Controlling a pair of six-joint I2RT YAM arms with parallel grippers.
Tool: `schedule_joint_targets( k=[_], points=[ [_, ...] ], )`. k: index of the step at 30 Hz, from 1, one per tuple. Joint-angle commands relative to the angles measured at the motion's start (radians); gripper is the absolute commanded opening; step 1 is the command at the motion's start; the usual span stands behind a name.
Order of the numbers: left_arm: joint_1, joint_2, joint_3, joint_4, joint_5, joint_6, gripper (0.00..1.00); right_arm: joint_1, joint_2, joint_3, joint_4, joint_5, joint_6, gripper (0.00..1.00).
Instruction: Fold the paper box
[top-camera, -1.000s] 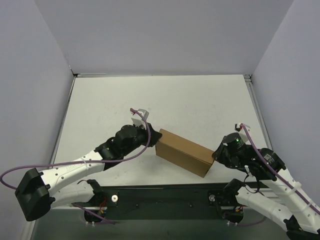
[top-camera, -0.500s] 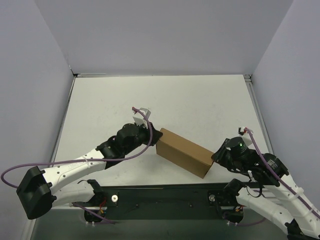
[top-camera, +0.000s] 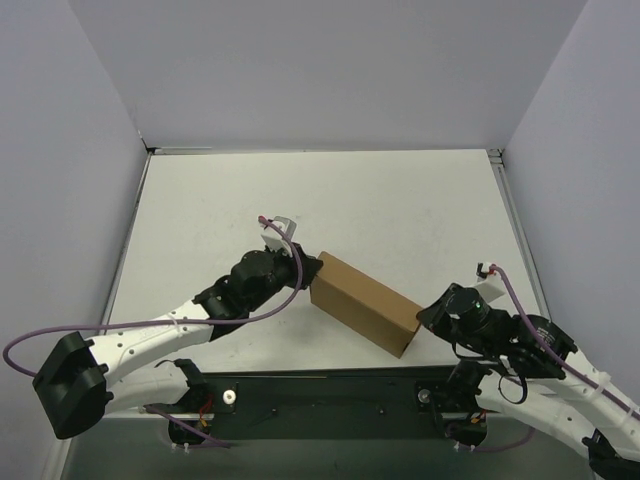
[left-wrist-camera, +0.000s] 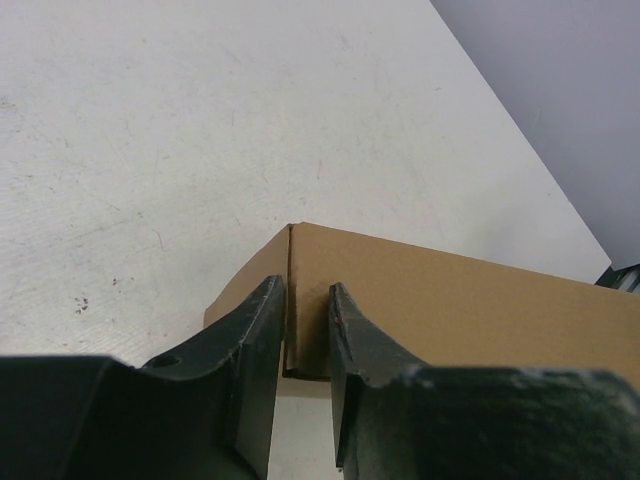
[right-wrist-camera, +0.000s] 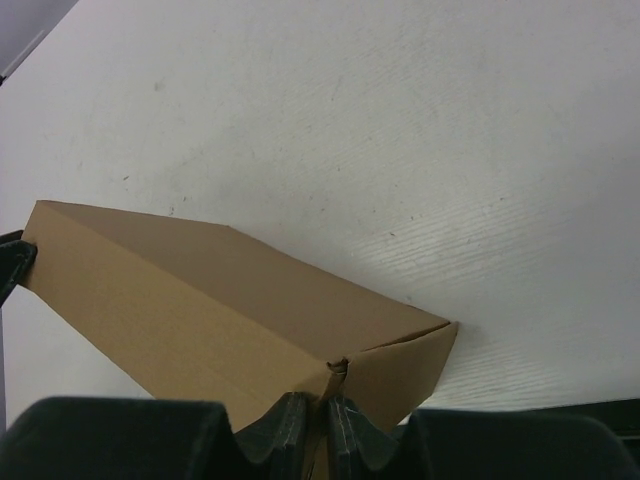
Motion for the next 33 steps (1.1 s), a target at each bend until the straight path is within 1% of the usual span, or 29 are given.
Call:
schedule_joint_targets(
  k=[1,2,5,6,8,9,11,13,18,22,31,32,33],
  points=[
    [-0.016,0.053,-0.102,-0.308,0.066,-0.011,0.30,0.044,0.152,-0.166,-0.333,-0.214,-0.026,0.00],
    [-0.006,0.040,-0.094,-0.313,0.069,-0.016,0.37,0.044,0.164,-0.159,-0.312,-0.201,-0.033,0.00],
    [0.035,-0.012,-0.079,-0.314,0.098,-0.018,0.49,0.044,0.210,-0.139,-0.267,-0.172,-0.049,0.00],
    [0.048,-0.024,-0.064,-0.311,0.112,-0.016,0.54,0.044,0.219,-0.136,-0.255,-0.169,-0.054,0.00],
    [0.088,-0.049,-0.044,-0.310,0.164,-0.013,0.60,0.044,0.238,-0.126,-0.226,-0.155,-0.057,0.00],
    [0.102,-0.053,-0.018,-0.305,0.173,-0.010,0.64,0.042,0.241,-0.122,-0.220,-0.148,-0.063,0.00],
    [0.122,-0.056,0.010,-0.302,0.237,-0.007,0.68,0.044,0.249,-0.105,-0.215,-0.132,-0.069,0.00],
    [0.158,-0.055,0.045,-0.296,0.271,-0.013,0.71,0.044,0.255,-0.096,-0.215,-0.125,-0.085,0.00],
    [0.232,-0.076,0.073,-0.273,0.351,-0.056,0.74,0.044,0.267,-0.085,-0.201,-0.115,-0.095,0.00],
    [0.279,-0.116,0.070,-0.268,0.367,-0.096,0.74,0.044,0.270,-0.077,-0.198,-0.117,-0.103,0.00],
    [0.356,-0.187,0.024,-0.256,0.394,-0.152,0.72,0.044,0.265,-0.080,-0.200,-0.121,-0.105,0.00],
    [0.362,-0.193,0.024,-0.258,0.394,-0.154,0.71,0.044,0.265,-0.079,-0.198,-0.121,-0.105,0.00],
    [0.364,-0.196,0.018,-0.264,0.390,-0.154,0.68,0.044,0.265,-0.077,-0.200,-0.121,-0.108,0.00]
  ],
)
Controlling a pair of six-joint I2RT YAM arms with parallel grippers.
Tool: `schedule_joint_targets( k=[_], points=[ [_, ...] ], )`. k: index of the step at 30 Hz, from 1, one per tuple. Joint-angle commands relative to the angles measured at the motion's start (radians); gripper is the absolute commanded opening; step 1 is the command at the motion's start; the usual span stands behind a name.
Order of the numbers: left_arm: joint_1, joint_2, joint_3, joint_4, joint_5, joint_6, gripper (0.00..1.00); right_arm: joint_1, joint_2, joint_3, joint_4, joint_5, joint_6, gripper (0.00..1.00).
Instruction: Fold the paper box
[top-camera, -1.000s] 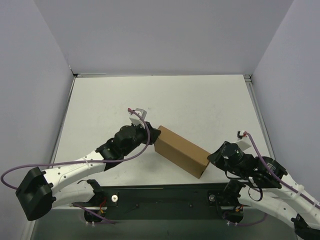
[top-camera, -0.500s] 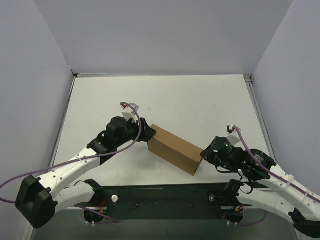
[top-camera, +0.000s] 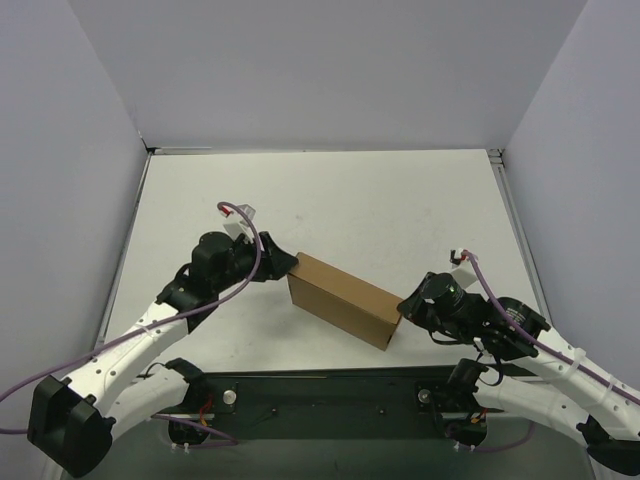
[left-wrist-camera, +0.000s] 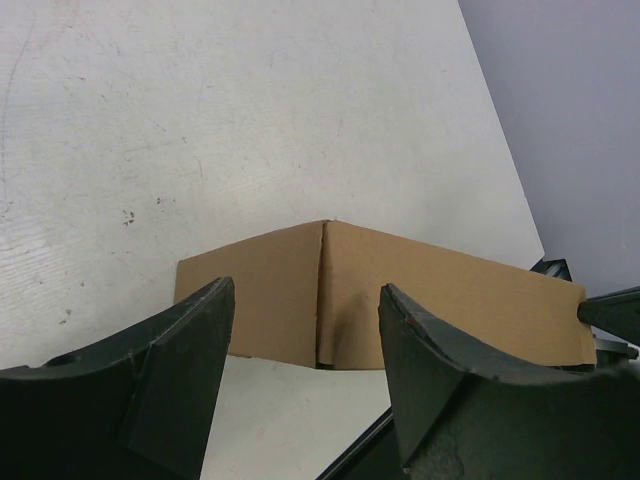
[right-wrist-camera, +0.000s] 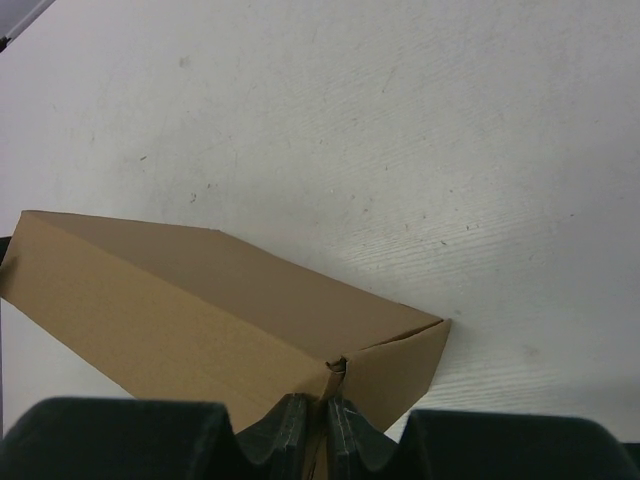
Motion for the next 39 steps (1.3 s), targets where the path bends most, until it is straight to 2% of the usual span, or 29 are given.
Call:
schedule_joint_targets(
  k=[1,12,20,24,37,39],
  points=[
    [0.021,-0.041,-0.009,-0.002,0.028,-0.023,0.66,0.018,0.094,-0.107,-0.332,-0.102,-0.068,0.00],
    [0.024,-0.060,-0.068,-0.009,0.054,-0.016,0.53,0.018,0.102,-0.101,-0.333,-0.107,-0.071,0.00],
    [0.024,-0.060,-0.122,-0.019,0.022,-0.003,0.36,0.018,0.091,-0.115,-0.339,-0.110,-0.065,0.00],
    [0.024,-0.046,-0.160,-0.023,0.005,-0.006,0.31,0.018,0.085,-0.113,-0.351,-0.108,-0.062,0.00],
    [0.022,-0.064,-0.202,-0.209,-0.108,0.043,0.25,0.018,0.064,-0.078,-0.384,-0.096,-0.036,0.00],
    [0.022,-0.084,-0.202,-0.210,-0.112,0.053,0.24,0.018,0.050,-0.064,-0.384,-0.098,-0.024,0.08]
  ],
)
